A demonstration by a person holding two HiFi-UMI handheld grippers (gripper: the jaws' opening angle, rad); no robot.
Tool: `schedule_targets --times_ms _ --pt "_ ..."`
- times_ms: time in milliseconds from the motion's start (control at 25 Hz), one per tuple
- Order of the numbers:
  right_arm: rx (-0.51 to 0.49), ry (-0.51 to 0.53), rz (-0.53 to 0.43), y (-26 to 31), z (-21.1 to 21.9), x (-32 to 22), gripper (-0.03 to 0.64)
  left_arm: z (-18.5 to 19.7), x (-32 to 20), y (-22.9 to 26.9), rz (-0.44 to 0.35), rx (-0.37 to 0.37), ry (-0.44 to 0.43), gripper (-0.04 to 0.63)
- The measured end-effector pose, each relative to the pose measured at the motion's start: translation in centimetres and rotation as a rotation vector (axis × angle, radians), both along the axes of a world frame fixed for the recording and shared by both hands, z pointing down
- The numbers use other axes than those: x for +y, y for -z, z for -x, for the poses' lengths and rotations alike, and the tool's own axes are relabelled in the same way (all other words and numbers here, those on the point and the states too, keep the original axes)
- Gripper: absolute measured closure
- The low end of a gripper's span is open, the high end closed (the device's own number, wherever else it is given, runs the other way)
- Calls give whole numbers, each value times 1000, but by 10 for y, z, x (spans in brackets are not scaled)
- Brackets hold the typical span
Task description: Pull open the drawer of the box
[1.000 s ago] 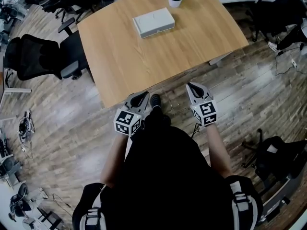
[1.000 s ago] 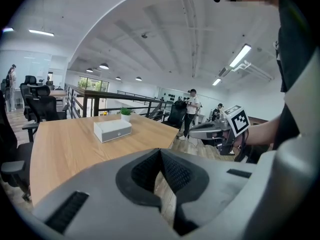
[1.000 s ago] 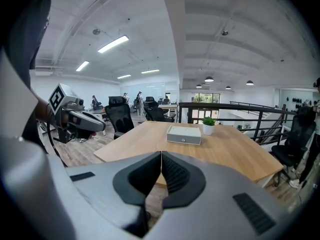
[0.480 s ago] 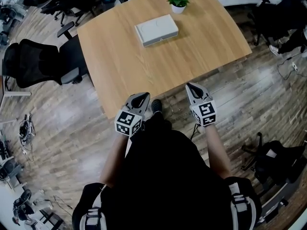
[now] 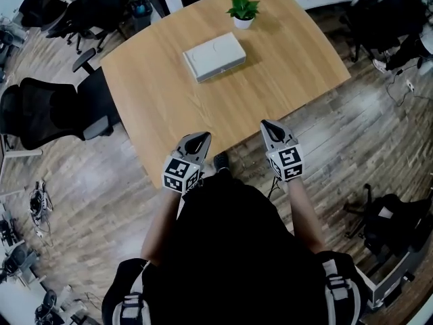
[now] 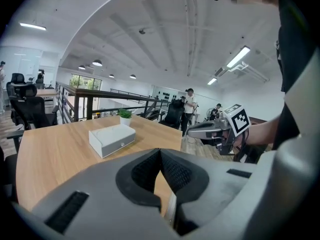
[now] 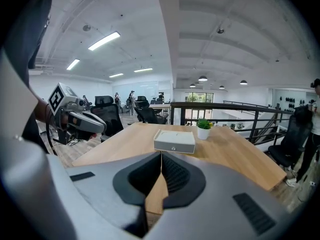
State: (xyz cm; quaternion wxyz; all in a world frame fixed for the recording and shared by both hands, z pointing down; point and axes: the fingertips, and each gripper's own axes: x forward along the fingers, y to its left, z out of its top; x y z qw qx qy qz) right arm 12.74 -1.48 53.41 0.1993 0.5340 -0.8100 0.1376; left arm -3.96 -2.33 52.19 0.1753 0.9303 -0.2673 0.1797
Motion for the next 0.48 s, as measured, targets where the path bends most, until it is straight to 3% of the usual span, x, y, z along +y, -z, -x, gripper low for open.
schedule_targets --times_ms 480 --pt "26 -27 2 0 8 -33 592 2 -48 -3 -10 35 -31 574"
